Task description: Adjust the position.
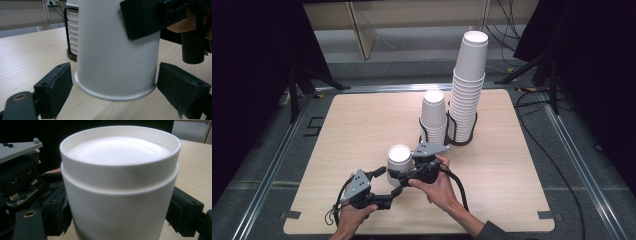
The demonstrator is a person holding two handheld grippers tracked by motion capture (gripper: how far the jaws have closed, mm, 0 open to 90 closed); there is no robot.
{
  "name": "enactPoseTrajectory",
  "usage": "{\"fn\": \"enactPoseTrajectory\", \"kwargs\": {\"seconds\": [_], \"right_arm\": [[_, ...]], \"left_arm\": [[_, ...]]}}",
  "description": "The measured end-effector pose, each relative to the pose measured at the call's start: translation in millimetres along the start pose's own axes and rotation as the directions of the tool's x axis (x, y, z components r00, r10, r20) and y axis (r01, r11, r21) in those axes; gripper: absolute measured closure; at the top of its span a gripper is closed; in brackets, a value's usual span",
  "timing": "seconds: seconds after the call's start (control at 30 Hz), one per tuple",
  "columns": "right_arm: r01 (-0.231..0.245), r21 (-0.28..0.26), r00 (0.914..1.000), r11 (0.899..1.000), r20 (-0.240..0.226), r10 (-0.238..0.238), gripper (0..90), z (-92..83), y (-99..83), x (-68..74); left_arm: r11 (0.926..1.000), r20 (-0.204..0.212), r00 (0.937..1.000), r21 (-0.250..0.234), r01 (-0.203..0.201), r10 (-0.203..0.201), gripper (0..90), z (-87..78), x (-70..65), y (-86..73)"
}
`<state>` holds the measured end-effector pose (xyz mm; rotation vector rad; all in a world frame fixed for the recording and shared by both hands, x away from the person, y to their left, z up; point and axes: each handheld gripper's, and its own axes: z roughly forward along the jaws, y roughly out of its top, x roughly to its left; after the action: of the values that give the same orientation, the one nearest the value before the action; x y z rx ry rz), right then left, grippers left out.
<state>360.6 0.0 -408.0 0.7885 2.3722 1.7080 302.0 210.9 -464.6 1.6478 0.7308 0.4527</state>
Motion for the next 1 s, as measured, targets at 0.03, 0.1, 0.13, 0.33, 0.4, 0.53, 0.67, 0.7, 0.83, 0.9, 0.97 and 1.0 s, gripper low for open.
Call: {"fn": "enactPoseTrajectory", "kwargs": {"seconds": [0.03, 0.1, 0.13, 0.33, 0.4, 0.53, 0.67, 0.7, 0.83, 0.9, 0.97, 1.0], "right_arm": [[-0.008, -0.014, 0.9999, 1.0, -0.012, 0.008, 19.4, 2.4, -0.8, 1.7], [0.011, -0.008, 0.9999, 1.0, -0.009, -0.011, 19.4, 2.8, -0.6, 2.8], [-0.013, -0.003, 0.9997, 1.0, -0.018, 0.013, 19.4, 3.3, -1.0, 5.1], [-0.015, -0.03, 0.9987, 0.999, -0.049, 0.014, 19.4, 7.0, -1.5, 9.6], [-0.031, -0.027, 0.9971, 0.999, -0.07, 0.029, 19.4, 7.1, -1.7, 9.3], [-0.055, -0.031, 0.9952, 0.998, -0.083, 0.052, 19.4, 7.0, -2.6, 8.2], [-0.05, -0.027, 0.995, 0.998, -0.087, 0.048, 18.9, 7.7, -3.9, 7.9], [-0.075, -0.019, 0.9927, 0.997, -0.096, 0.073, 18.5, 7.6, -4.1, 8.6], [-0.064, -0.013, 0.993, 0.998, -0.1, 0.062, 16.2, 5.3, -3.0, 5.6], [-0.063, 0.0, 0.992, 0.998, -0.109, 0.063, 15.6, 3.4, -1.8, 4.3], [-0.055, 0.003, 0.9913, 0.998, -0.12, 0.055, 15.3, 0.8, -0.6, 1.5], [-0.072, 0.01, 0.9891, 0.997, -0.129, 0.072, 15.3, -1.6, 0.3, 1.8]], "left_arm": [[0.9996, -0.012, 0.9999, 0.027, -0.01, 0.011, 9.9, -0.9, 0.0, 0.6], [0.9996, -0.019, 0.9998, 0.026, -0.004, 0.005, 5.4, 2.1, -0.2, -0.5], [0.9995, -0.021, 0.9997, 0.03, -0.011, 0.012, 3.7, 2.8, 0.2, -0.7], [1.0, -0.013, 0.9999, -0.002, 0.007, -0.007, 1.2, 6.8, 0.0, -1.7], [0.9996, -0.001, 1.0, -0.027, 0.007, -0.007, 1.6, 7.8, 1.0, -1.6], [0.9997, 0.0, 1.0, -0.024, -0.003, 0.003, 5.1, 7.1, -0.5, -1.1], [0.9991, 0.013, 0.9999, -0.041, -0.003, 0.003, 6.9, 9.0, -0.3, -2.3], [0.9995, 0.01, 0.9999, -0.03, -0.006, 0.006, 8.0, 7.6, -0.1, -1.9], [0.999, 0.014, 0.9991, -0.024, -0.039, 0.039, 12.2, 6.6, -1.1, 0.2], [0.9985, 0.014, 0.9984, 0.006, -0.054, 0.054, 13.6, 4.7, -2.5, 2.4], [0.9968, 0.029, 0.9964, 0.007, -0.08, 0.08, 14.3, 4.8, -3.0, 4.0], [0.9935, 0.039, 0.9928, -0.015, -0.113, 0.113, 14.6, 6.6, -2.2, 4.9]]}}
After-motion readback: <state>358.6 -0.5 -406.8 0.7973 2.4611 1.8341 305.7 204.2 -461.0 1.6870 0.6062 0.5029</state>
